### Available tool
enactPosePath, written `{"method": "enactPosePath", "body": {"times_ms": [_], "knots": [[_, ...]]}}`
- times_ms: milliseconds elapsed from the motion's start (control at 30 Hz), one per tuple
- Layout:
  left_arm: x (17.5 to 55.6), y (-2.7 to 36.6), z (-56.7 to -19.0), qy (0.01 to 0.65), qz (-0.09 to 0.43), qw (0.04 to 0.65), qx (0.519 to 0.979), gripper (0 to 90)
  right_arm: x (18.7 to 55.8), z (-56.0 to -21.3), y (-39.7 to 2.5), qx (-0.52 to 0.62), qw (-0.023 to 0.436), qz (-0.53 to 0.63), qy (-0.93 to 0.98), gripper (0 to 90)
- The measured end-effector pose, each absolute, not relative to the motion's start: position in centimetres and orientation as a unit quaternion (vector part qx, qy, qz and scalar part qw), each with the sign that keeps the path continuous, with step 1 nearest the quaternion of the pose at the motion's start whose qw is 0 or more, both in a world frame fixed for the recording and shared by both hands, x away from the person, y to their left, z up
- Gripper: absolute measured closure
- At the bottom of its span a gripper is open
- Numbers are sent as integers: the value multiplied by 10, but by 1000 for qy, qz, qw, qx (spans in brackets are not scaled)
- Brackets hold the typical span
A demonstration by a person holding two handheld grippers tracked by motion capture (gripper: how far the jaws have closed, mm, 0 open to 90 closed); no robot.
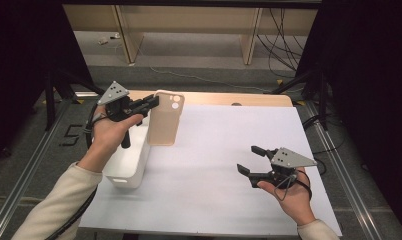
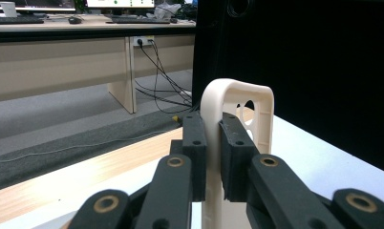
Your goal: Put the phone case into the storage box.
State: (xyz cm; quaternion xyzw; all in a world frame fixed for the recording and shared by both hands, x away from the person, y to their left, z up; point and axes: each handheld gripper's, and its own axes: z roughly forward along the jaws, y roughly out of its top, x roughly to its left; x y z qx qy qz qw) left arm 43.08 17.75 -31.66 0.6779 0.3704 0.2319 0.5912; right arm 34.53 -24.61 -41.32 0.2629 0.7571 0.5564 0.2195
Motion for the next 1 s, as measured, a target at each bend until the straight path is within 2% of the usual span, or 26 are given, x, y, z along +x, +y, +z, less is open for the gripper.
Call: {"method": "enactPosePath", "body": {"times_ms": [1000], "knots": [[439,199,-315,372,257,584,674,823,344,-415,-249,271,225,559,751,234]]}}
